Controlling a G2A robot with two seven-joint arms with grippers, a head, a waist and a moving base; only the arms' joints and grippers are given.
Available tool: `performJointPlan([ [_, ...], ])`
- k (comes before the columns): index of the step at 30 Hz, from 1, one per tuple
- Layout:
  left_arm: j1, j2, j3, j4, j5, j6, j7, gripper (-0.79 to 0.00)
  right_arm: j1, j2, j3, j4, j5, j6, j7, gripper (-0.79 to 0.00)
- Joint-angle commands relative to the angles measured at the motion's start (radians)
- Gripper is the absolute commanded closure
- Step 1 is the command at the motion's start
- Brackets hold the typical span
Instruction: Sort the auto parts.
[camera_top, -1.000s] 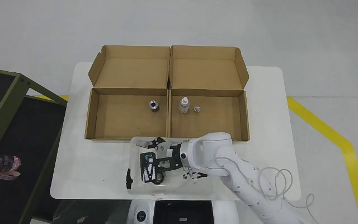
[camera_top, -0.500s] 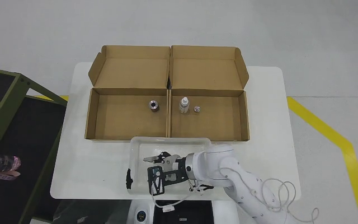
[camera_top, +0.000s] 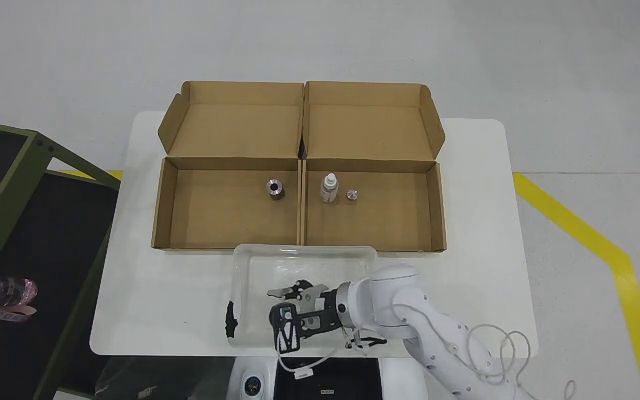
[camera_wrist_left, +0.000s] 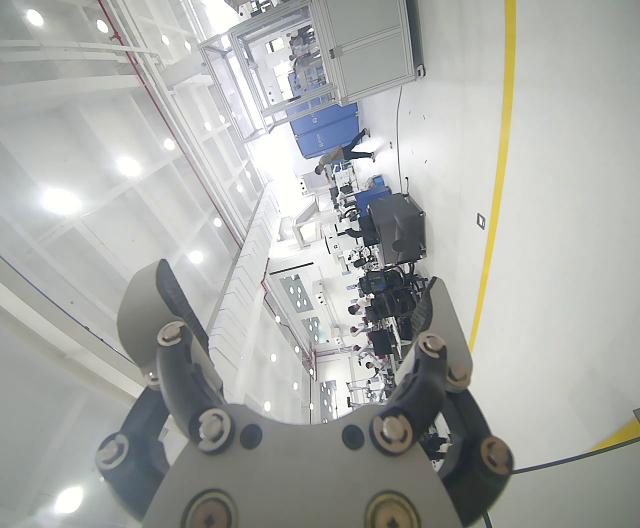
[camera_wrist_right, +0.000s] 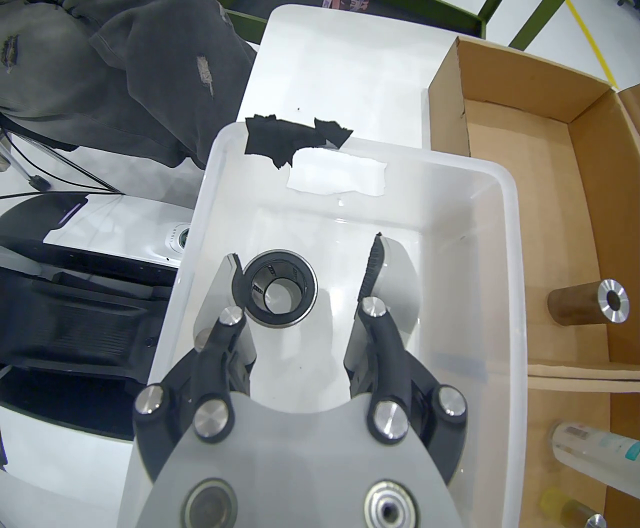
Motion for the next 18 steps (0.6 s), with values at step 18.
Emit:
performJointPlan([
  [18, 0.000, 0.000, 0.000, 0.000, 0.000, 0.000, 0.000, -0.785, 0.032, 0.009, -0.054, 0.077, -0.009, 0.022, -0.009, -0.505],
])
